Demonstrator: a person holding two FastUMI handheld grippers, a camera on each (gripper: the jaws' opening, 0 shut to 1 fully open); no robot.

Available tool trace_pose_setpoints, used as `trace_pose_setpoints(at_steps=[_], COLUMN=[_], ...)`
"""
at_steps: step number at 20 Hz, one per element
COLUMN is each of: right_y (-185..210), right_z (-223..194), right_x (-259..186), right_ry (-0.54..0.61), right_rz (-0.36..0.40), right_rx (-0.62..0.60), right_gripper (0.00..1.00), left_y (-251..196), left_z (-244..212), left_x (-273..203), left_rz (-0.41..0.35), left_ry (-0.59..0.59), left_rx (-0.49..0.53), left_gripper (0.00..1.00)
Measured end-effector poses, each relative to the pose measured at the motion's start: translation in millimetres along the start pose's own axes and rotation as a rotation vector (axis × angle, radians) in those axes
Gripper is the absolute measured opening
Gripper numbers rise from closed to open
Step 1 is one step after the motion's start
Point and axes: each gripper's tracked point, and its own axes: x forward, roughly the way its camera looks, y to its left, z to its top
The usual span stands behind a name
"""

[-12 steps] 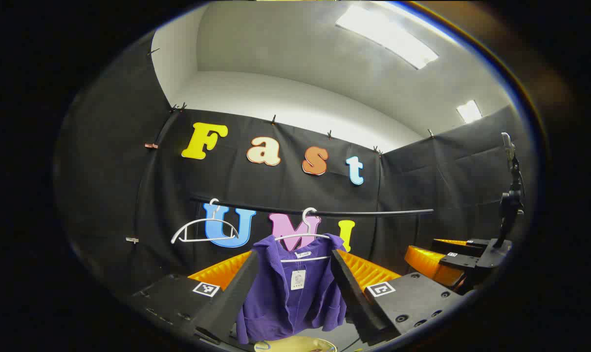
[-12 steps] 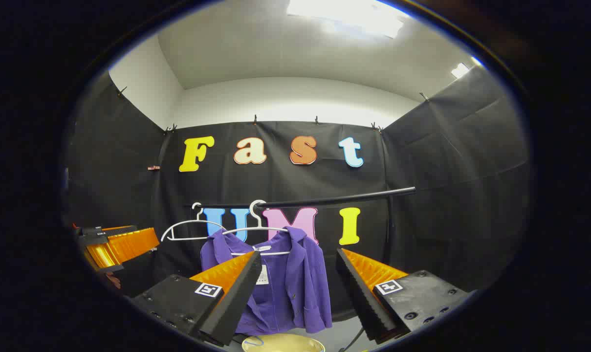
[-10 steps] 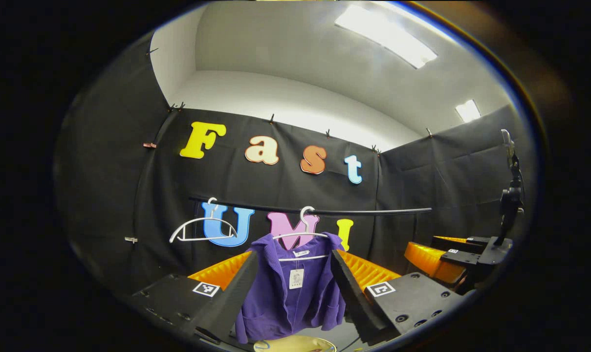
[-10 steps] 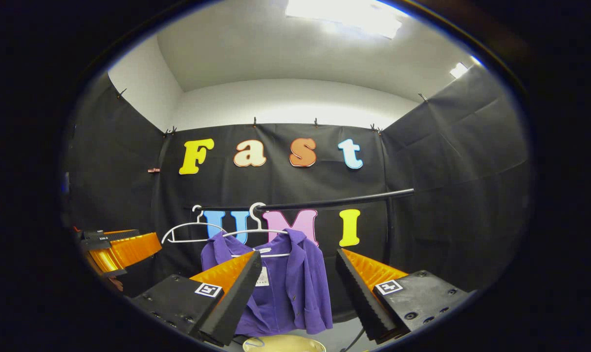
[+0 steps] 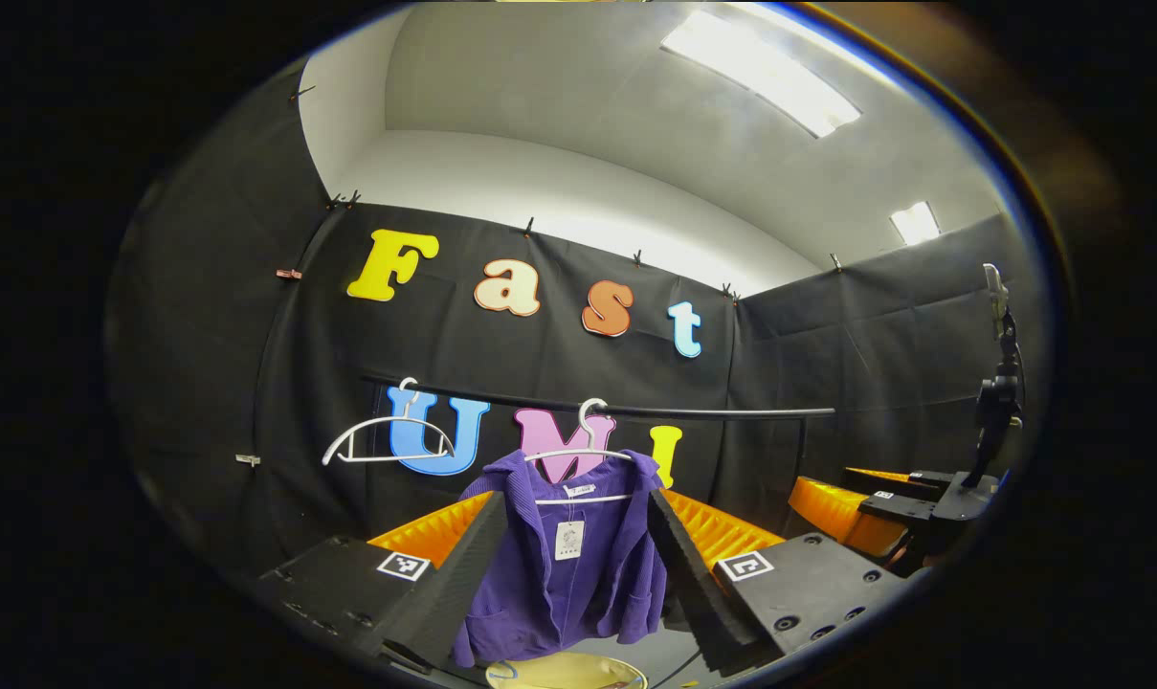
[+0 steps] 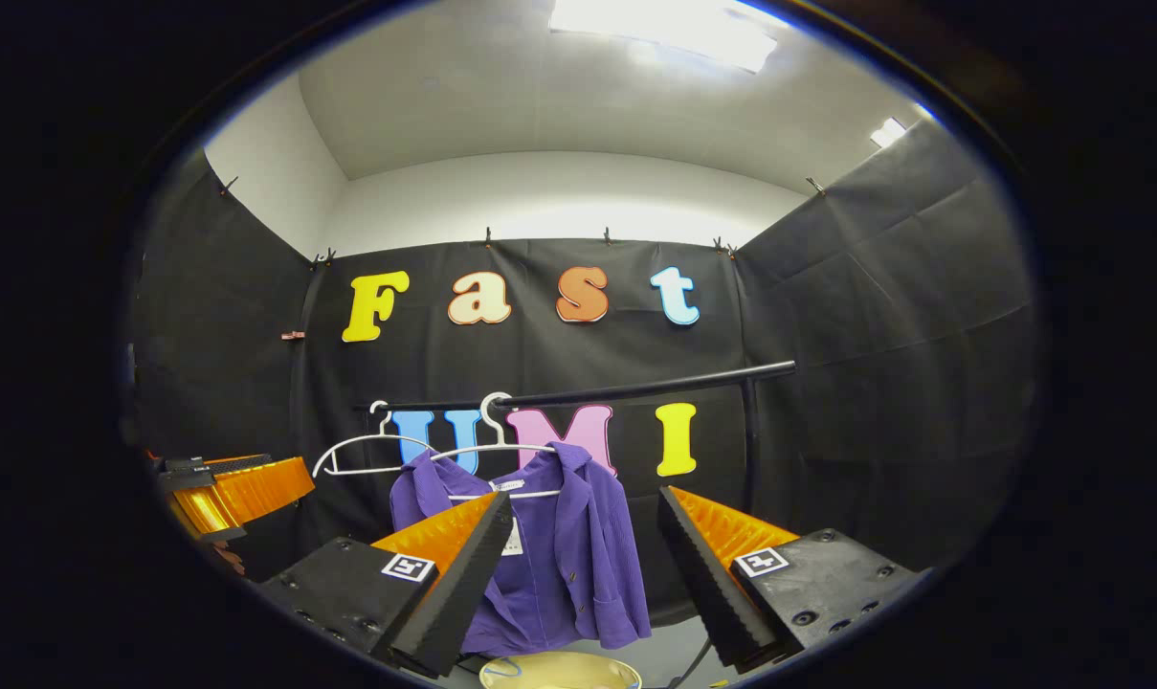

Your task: Grasp the clothes on the hanger with both hands and then place them into the laundry hamper below.

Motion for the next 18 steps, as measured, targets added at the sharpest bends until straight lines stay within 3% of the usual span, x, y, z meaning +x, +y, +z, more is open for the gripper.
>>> trace_pose_setpoints(at_steps=[2, 5, 6, 8, 10, 12, 18], right_y=[3.0, 7.0, 7.4, 10.8, 12.6, 17.1, 34.9], right_z=[1.6, 3.4, 2.1, -1.1, -1.2, -2.3, -8.6], right_x=[-2.3, -3.8, -3.6, -4.2, -5.8, -7.4, -10.5], right_ry=[-0.001, -0.007, -0.005, 0.005, 0.007, 0.008, 0.015], right_rz=[0.001, 0.002, 0.000, -0.003, -0.011, -0.018, -0.045], right_rx=[0.002, 0.005, 0.006, 0.013, 0.017, 0.016, -0.008], right_gripper=[0.98, 0.98, 0.93, 0.98, 0.93, 0.97, 0.97], left_y=[0.5, 0.3, 0.1, 2.1, 5.1, 9.3, 24.0], left_z=[0.3, -0.7, 0.0, -0.7, -0.8, -0.1, -5.6], left_x=[-1.2, -3.0, -4.0, -5.6, -6.4, -7.6, -9.2], left_rz=[-0.003, -0.015, -0.019, -0.025, -0.032, -0.039, -0.088], left_ry=[0.000, 0.001, 0.001, 0.001, 0.000, -0.002, 0.018], left_rx=[0.003, 0.004, 0.002, 0.001, 0.001, -0.001, -0.016], left_gripper=[0.93, 0.93, 0.93, 0.93, 0.93, 0.93, 0.93])
